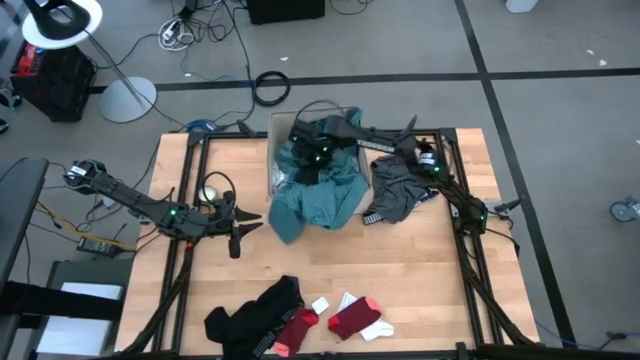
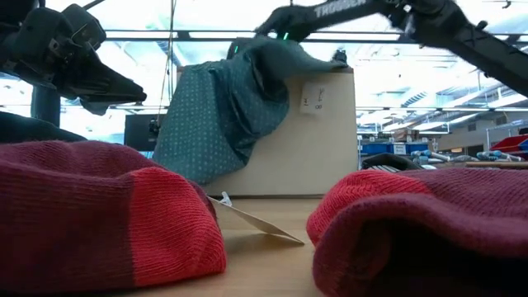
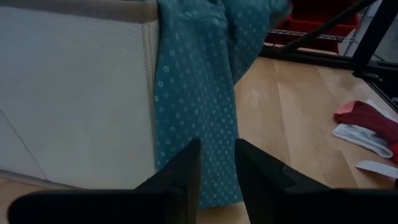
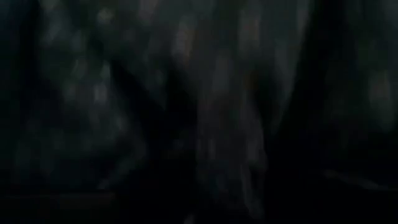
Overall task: Sort clothes
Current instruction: Put the green shirt into the laundry organizer
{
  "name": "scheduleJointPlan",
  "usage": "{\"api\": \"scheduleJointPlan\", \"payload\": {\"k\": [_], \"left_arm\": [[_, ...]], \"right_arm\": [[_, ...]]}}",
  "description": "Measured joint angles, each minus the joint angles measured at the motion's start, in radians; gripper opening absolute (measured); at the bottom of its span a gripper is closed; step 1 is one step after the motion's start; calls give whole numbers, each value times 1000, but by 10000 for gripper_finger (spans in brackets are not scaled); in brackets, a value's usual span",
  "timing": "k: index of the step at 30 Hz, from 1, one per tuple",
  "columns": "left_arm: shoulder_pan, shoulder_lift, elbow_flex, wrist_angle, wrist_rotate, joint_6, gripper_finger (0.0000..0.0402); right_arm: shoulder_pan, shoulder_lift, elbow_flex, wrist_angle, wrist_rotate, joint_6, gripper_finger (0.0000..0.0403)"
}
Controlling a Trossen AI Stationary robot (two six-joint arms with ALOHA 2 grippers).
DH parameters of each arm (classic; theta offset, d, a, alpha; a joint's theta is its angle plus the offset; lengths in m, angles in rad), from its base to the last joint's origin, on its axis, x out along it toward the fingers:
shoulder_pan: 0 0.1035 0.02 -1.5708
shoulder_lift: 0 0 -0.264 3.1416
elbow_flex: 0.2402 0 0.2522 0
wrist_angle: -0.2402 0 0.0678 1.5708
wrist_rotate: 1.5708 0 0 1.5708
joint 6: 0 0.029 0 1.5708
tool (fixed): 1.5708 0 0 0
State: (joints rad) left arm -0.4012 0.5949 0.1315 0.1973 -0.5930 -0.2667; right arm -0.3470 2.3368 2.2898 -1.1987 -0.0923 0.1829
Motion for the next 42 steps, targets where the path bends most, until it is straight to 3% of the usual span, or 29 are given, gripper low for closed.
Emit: {"api": "scheduleJointPlan", "payload": {"k": [7,13,22,29,34,39,42], "left_arm": [[0,0,0,4,0,0,103],[0,0,0,7,0,0,103],[0,0,0,10,0,0,103],[0,0,0,15,0,0,103],[0,1,0,19,2,0,103],[0,1,0,23,5,0,103],[0,1,0,20,6,0,103]], "right_arm": [[33,-233,5,-2,115,0,171],[92,-369,6,-5,143,0,171],[244,-374,4,-68,96,-100,171],[318,-343,-11,-108,177,-140,171],[328,-340,-97,-87,216,-165,168],[322,-342,-184,-58,238,-188,141],[319,-340,-196,-50,240,-210,95]]}}
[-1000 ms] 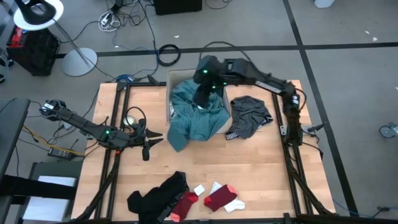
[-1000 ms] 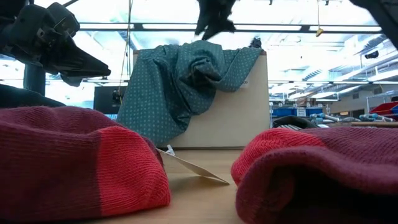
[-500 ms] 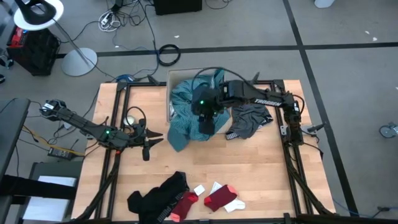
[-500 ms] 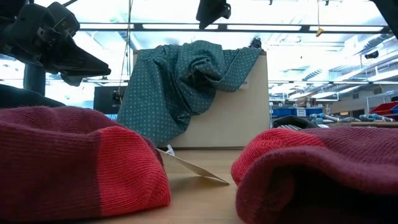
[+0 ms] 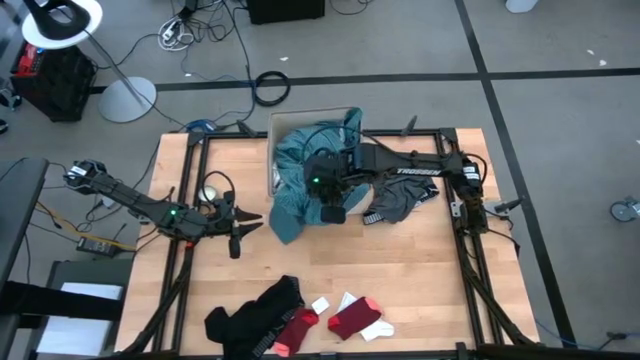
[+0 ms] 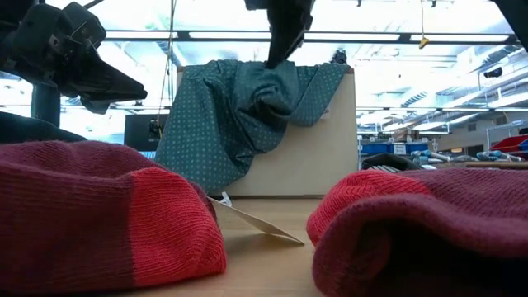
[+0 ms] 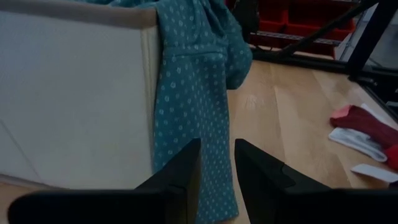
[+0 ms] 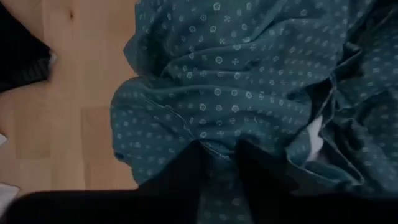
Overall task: Sort clothes
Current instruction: Put the green shirt into the laundry organizer
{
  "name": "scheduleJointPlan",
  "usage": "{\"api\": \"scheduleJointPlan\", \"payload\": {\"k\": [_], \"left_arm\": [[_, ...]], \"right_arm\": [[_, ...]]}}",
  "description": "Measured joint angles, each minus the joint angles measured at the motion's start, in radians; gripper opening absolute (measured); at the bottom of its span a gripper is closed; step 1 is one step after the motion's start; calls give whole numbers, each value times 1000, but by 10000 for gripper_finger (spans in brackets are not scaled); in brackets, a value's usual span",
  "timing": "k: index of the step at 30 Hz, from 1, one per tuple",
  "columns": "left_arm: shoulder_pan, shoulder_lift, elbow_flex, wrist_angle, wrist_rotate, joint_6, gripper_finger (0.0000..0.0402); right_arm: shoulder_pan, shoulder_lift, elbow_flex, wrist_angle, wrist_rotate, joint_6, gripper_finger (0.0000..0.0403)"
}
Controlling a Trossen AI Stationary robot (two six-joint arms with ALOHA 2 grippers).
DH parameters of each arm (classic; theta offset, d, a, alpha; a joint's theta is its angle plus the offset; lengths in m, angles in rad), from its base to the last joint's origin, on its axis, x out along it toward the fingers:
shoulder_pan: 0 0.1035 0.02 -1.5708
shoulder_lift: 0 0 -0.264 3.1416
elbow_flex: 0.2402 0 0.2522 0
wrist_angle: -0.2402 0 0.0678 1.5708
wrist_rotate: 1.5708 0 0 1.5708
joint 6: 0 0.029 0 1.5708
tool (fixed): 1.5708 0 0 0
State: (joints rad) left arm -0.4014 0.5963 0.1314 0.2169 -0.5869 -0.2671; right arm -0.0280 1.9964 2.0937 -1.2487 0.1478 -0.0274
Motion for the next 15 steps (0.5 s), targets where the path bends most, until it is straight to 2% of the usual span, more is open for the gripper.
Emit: {"api": "scheduleJointPlan", "payload": {"k": [3,4,12,15], "left_arm": [[0,0,0,0,0,0,103],[0,0,0,0,0,0,103],[0,0,0,3,0,0,103],[0,0,0,2,0,0,103]], "right_arm": [[0,-10,0,10,20,-15,26],[0,-17,0,13,23,-22,15],[-14,-108,0,138,56,-30,7],[-33,-134,0,240,110,-48,8]]}}
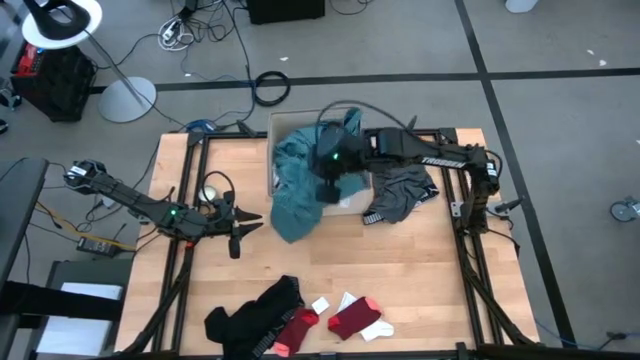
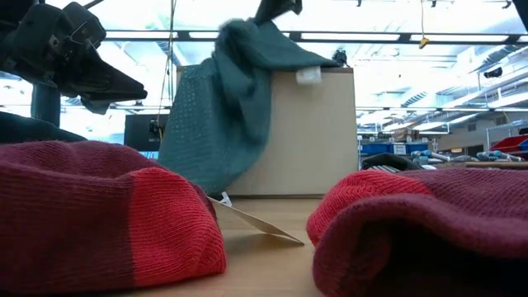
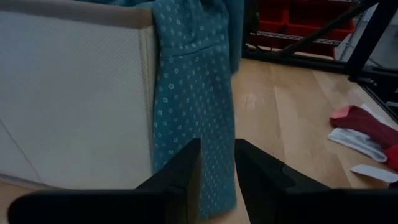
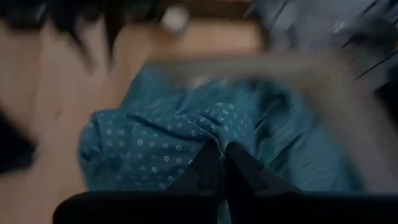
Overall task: Sort clothes
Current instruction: Put the green shirt into the laundry organizer
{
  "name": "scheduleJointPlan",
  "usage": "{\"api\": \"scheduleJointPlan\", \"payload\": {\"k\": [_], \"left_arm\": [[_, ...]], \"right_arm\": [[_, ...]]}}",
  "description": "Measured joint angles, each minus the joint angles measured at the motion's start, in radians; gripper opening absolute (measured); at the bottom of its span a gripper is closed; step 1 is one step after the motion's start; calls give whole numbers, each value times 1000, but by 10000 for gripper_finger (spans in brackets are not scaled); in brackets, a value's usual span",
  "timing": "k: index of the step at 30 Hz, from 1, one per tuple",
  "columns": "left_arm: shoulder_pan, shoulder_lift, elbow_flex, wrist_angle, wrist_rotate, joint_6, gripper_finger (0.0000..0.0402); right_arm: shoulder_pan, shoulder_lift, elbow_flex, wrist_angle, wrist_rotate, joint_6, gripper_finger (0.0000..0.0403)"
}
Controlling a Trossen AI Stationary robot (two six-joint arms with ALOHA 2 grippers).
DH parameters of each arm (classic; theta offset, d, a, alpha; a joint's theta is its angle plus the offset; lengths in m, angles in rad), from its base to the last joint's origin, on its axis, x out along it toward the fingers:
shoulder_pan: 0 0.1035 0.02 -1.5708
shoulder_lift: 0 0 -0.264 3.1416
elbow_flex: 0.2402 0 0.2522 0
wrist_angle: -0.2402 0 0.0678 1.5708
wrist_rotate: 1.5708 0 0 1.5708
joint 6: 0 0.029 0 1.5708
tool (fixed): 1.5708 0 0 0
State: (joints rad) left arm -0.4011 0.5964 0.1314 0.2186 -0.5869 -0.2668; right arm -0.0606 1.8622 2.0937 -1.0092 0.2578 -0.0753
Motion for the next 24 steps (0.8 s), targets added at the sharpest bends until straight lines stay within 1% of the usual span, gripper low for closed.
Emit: {"api": "scheduleJointPlan", "payload": {"k": [2,8,11,13,15,17,21,24], "left_arm": [[0,0,0,5,0,0,103],[0,0,0,6,0,0,104],[0,0,0,0,0,0,104],[0,0,0,-1,0,0,104],[0,0,0,-4,0,0,104],[0,0,0,-4,0,0,104],[0,0,0,-7,0,0,104],[0,0,0,-6,0,0,104]], "right_arm": [[-20,-13,0,102,22,-24,8],[-106,-48,0,477,39,-63,5],[-153,-53,1,561,119,-63,5],[-178,-52,1,571,197,-61,5],[-198,-51,1,561,230,-61,5],[-214,-51,1,502,189,-49,5],[-226,-49,0,296,-33,28,5],[-224,-49,-5,166,-124,74,5]]}}
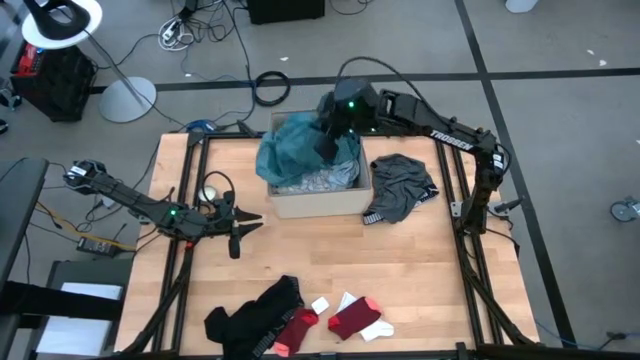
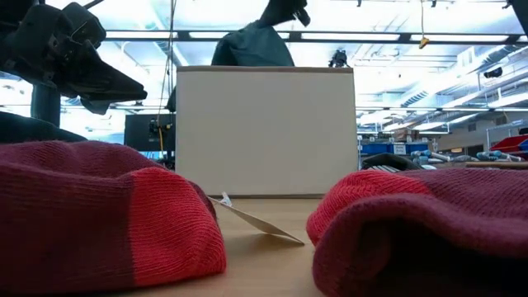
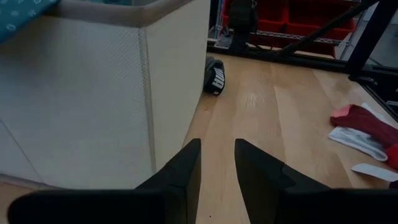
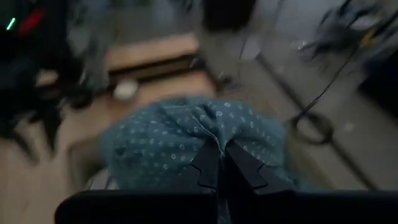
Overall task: Sort clothes
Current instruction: Put the green shirt into the laundry organizer
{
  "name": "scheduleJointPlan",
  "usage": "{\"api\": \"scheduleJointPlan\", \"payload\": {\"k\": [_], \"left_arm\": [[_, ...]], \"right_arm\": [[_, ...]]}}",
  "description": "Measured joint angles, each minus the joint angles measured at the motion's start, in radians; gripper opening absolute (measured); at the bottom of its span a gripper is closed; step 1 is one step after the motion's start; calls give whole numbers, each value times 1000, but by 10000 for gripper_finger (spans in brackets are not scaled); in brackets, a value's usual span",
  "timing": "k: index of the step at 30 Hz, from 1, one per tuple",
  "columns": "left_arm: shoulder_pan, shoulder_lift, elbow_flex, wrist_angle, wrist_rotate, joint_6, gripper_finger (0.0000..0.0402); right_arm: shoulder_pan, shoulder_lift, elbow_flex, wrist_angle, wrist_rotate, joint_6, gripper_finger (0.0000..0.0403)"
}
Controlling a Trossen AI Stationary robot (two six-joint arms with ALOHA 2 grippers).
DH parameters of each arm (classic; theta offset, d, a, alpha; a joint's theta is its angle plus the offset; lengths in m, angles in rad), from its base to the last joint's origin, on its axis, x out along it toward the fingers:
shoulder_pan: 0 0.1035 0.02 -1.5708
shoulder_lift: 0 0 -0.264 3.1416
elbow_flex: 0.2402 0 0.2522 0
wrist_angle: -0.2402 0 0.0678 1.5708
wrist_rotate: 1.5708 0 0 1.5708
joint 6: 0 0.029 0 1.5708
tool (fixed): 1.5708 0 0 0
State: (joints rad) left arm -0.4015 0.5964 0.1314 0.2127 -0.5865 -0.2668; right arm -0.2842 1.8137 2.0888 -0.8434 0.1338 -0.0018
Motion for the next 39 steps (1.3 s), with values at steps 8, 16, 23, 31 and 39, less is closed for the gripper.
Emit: {"api": "scheduleJointPlan", "payload": {"k": [8,16,23,31,39], "left_arm": [[0,0,0,8,0,0,104],[0,0,0,7,0,0,104],[0,0,0,5,0,0,104],[0,0,0,4,0,0,103],[0,0,0,-2,0,0,103]], "right_arm": [[1,-1,-206,63,-104,60,7],[-2,2,-531,504,-104,87,58],[-35,0,-658,430,-104,165,154],[-41,-6,-665,270,-130,162,205],[-43,-68,-633,227,-131,184,194]]}}
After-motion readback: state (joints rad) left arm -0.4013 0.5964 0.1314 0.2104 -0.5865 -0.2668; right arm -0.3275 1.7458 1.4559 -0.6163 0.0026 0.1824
